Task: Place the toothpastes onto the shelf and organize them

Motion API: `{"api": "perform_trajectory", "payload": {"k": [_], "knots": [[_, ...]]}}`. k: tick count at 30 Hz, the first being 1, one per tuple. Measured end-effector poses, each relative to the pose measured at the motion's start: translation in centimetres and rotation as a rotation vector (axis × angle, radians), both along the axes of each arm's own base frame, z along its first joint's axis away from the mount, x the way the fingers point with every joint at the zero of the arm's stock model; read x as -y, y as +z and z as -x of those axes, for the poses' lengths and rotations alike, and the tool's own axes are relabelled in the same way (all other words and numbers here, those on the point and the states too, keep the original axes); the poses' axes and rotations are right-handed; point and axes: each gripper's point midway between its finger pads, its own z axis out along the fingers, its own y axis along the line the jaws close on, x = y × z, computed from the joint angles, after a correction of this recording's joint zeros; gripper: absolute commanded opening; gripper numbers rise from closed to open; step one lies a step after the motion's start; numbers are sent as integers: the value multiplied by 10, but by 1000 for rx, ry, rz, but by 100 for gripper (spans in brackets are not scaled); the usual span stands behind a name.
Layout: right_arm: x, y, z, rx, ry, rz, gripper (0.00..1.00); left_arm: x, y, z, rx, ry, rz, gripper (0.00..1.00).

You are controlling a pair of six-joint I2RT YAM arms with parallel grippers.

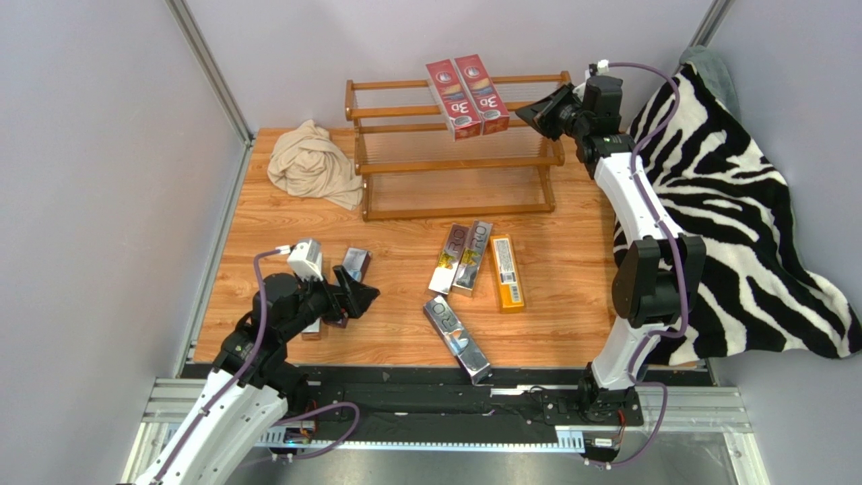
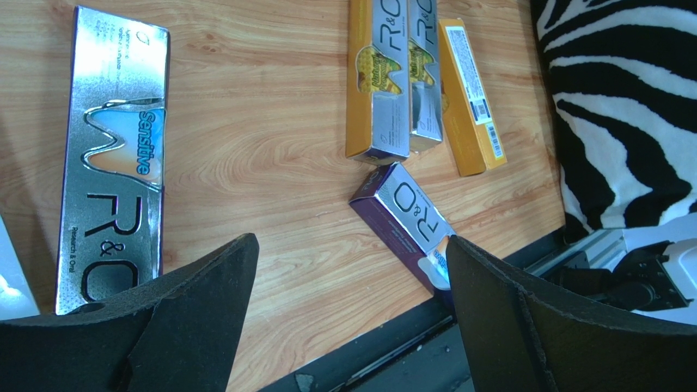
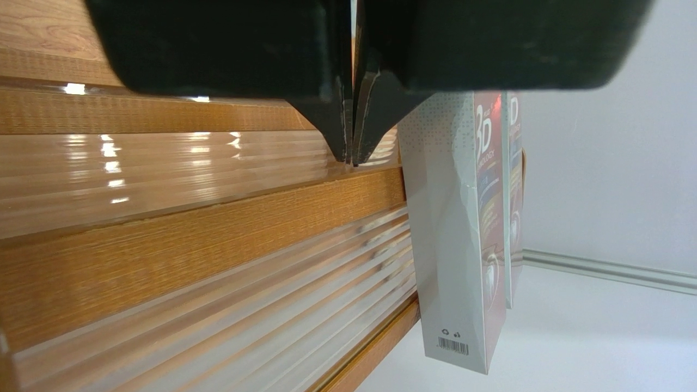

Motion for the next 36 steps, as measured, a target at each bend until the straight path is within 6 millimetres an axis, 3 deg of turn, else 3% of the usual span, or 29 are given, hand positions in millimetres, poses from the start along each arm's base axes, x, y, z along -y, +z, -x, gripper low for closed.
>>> {"api": "perform_trajectory", "payload": {"k": [11,36], "knots": [[-25,-1,9,-1,60,-5,0,0,0,0,-1,0,0,94],[-57,-8,20,-10,117,0,0,0,-2,0,-6,0,-3,95]]}}
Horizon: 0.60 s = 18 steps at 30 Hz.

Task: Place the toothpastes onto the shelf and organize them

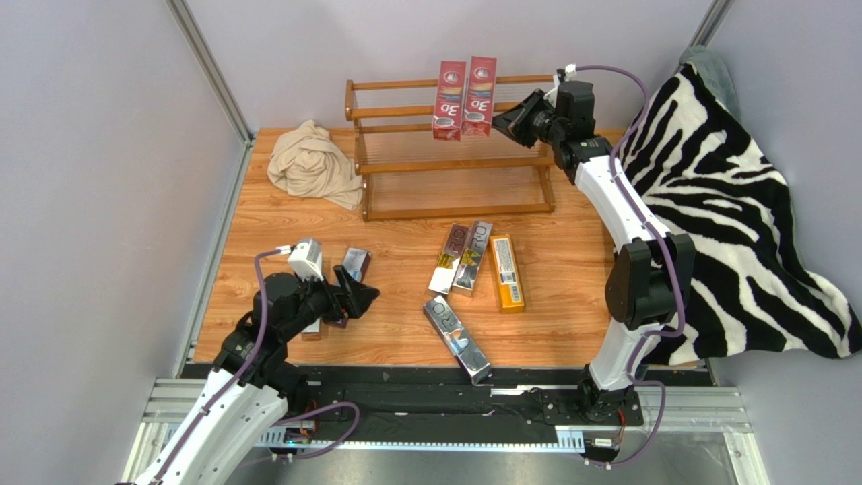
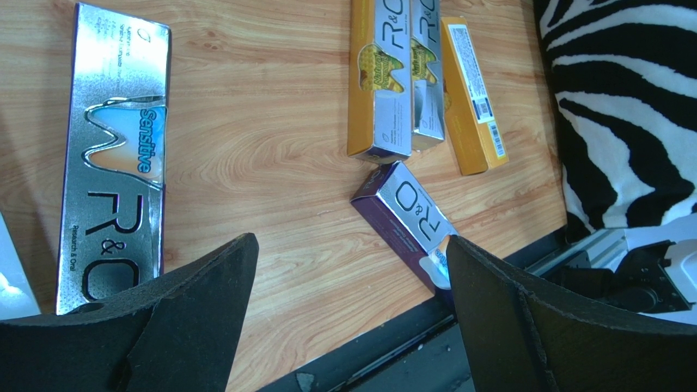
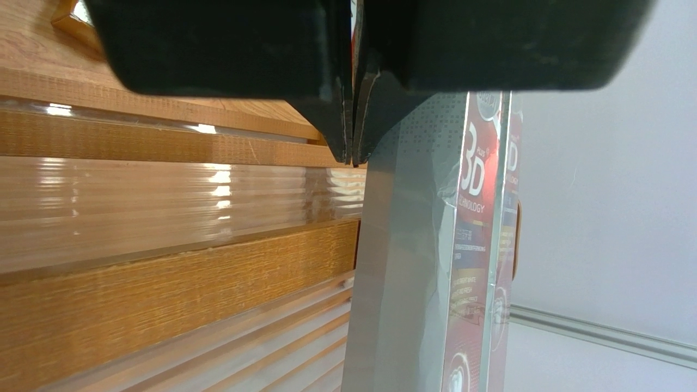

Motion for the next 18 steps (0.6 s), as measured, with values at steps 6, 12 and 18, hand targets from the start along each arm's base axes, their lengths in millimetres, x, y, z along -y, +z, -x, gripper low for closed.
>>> {"api": "perform_trajectory", "payload": {"k": [6,12,18], "knots": [[7,-17,1,-27,-34,27,0,-5,-3,-2,-8,32,-19,95],[28,-45,15,-92,-71,57,0,-22,-5,-11,-55,127,-99,95],[47,-73,47,-147,-92,88,3,-45,-8,-25,-122,257,-218,95]]}}
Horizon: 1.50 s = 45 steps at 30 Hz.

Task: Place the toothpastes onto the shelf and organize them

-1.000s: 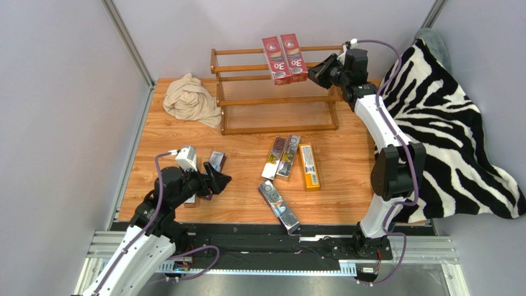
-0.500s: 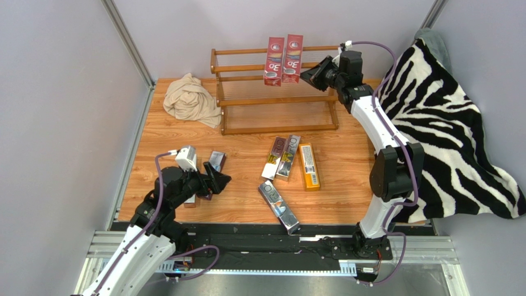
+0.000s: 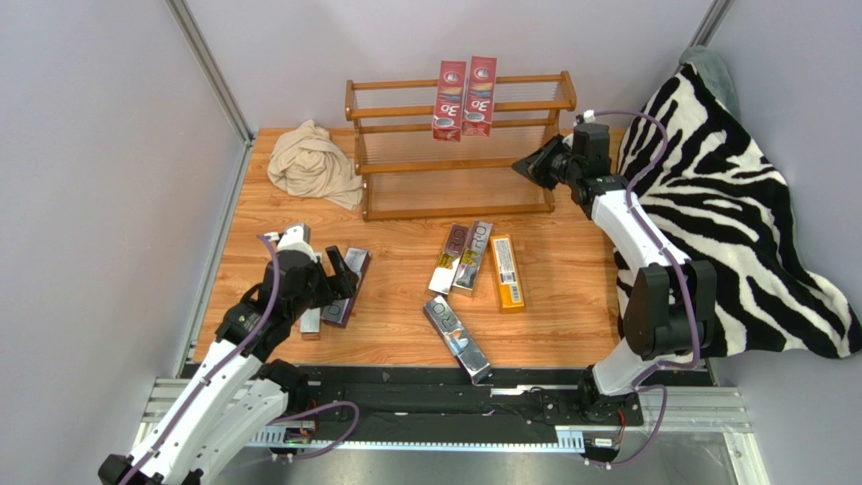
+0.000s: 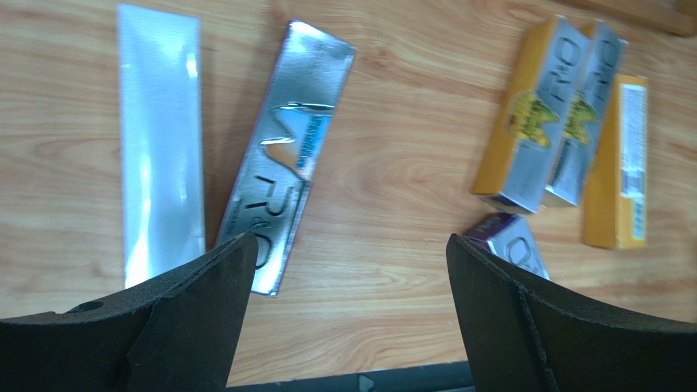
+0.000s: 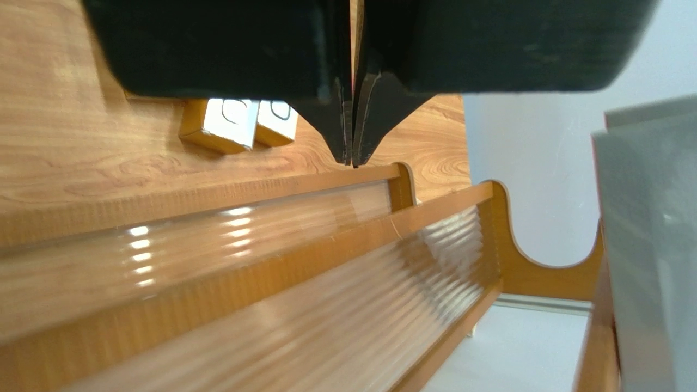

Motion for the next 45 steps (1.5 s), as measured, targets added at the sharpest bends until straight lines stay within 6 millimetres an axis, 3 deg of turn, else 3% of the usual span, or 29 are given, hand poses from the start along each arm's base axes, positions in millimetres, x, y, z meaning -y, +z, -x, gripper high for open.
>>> {"api": "perform_trajectory", "payload": {"k": [9,17,25,36,37,39,45], "knots": [[-6,-42,66,-55,55,31,5,-49,-10,-13,-150,240,-262,95],[-17,-91,120,-142,126,40,5,-65,-43,-22,-289,299,-417,95],[-34,-102,145,-148,202,49,6,-75,-64,-30,-347,315,-404,93],[-42,-129,170,-203,259,59,6,-82,-98,-46,-484,278,-374,68],[-42,-131,172,-207,263,59,6,-83,-100,-48,-494,272,-378,66],[-43,-132,173,-209,270,59,6,-83,-102,-52,-510,260,-377,51],[-47,-132,179,-207,292,55,6,-83,-104,-72,-533,241,-370,41]]}}
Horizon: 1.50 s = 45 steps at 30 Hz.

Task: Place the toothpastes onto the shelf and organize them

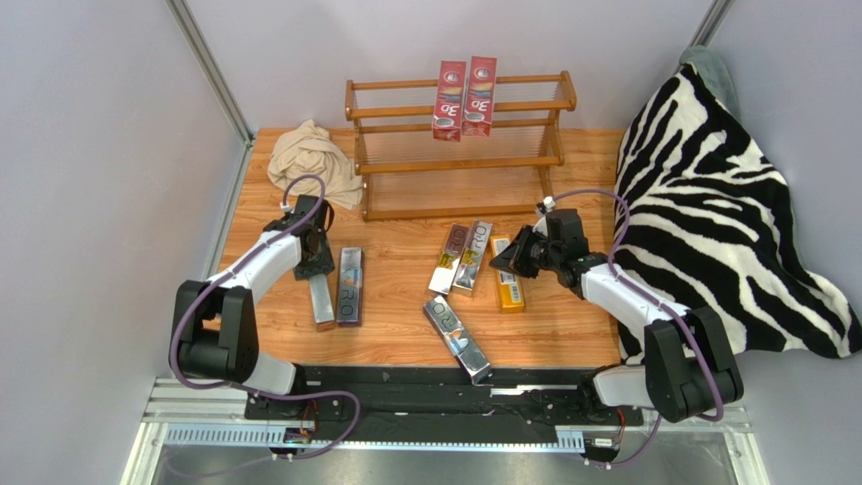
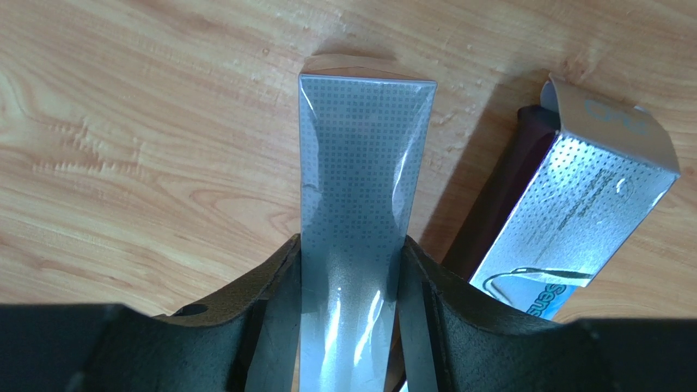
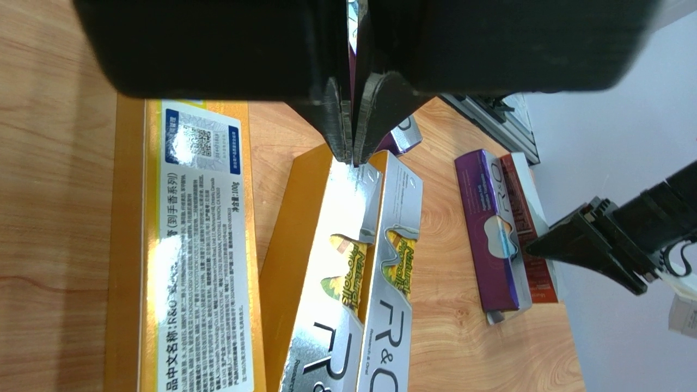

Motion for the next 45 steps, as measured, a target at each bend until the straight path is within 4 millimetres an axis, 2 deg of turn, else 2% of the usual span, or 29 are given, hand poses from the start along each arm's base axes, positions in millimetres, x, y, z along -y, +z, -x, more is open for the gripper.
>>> {"api": "perform_trajectory", "payload": {"k": [3,8,9,10,12,14,17,22,25,30,34,39,45], "knots": [[-3,1,2,1,12,-5,6,2,-1,-8,-7,-8,6,35],[-8,7,7,14,37,-19,10,4,0,-12,-3,-17,17,32],[-9,9,8,19,44,-23,19,6,0,-11,-2,-20,27,32],[-11,12,10,25,55,-29,35,7,1,-9,1,-25,39,32],[-18,19,15,46,90,-48,55,13,6,-3,13,-38,76,32],[-28,30,20,82,137,-73,65,21,19,2,51,-60,129,32],[-46,49,33,151,225,-117,73,38,57,5,176,-111,230,32],[-73,90,53,277,357,-245,77,67,123,14,397,-238,393,33],[-83,104,63,318,416,-329,78,91,148,21,501,-343,517,33],[-106,115,93,331,550,-436,78,135,158,42,562,-505,774,35],[-125,123,122,349,657,-478,79,157,167,55,579,-595,894,36],[-141,127,149,358,748,-508,79,177,211,70,702,-724,1026,38],[-152,122,154,342,771,-521,79,187,243,82,796,-799,1134,40]]}}
